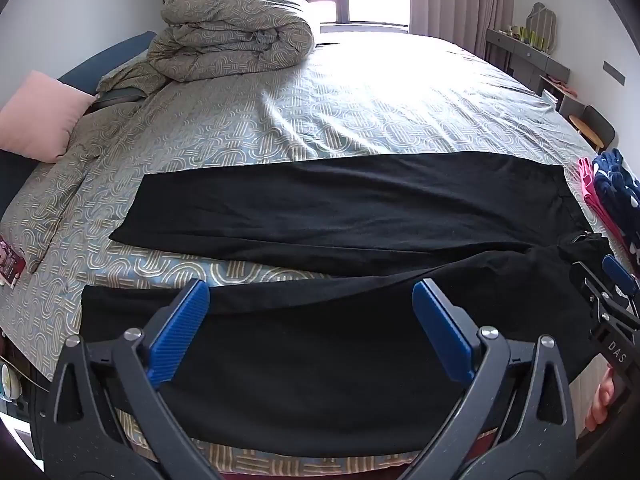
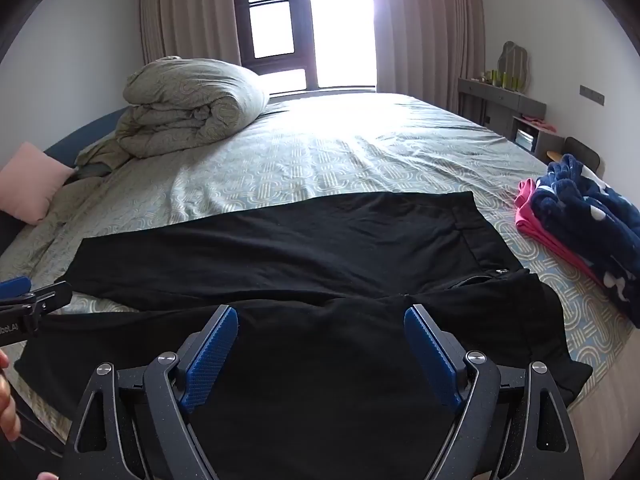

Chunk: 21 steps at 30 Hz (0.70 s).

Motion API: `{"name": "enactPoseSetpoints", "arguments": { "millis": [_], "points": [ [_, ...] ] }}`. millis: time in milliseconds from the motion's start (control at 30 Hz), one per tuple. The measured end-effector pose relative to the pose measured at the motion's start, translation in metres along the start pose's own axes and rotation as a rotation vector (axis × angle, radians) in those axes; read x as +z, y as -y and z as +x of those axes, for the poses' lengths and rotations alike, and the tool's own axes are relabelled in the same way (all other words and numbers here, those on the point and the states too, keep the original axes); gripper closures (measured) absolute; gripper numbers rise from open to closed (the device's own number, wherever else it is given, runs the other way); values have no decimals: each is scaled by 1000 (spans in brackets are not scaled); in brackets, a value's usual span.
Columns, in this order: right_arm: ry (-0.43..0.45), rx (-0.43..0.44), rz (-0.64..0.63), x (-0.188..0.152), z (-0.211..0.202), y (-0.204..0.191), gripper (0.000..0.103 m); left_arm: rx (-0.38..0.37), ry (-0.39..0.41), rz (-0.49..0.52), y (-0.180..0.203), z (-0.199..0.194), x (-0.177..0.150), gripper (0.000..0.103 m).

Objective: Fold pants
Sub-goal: 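Position both grippers open over the hem of the black trousers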

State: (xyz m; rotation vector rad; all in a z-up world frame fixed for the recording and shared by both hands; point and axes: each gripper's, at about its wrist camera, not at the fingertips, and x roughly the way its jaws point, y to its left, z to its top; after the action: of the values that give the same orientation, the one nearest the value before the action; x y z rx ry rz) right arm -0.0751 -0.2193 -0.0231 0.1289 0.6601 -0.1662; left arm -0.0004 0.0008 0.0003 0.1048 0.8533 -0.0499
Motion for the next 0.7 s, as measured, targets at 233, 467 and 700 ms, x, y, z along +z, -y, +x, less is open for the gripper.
{"name": "enactPoseSetpoints", "arguments": {
  "millis": [233,467,700],
  "points": [
    [6,-11,-6,0,-2,0,16,-4,-9,2,1,3,-5,2],
    [-3,-15,0,1,1,0,16,-3,-8,-8,-3,4,-6,2],
    [-2,-16,2,1,0,1,16,-2,-11,-13,-5,4,-10,2]
  ]
}}
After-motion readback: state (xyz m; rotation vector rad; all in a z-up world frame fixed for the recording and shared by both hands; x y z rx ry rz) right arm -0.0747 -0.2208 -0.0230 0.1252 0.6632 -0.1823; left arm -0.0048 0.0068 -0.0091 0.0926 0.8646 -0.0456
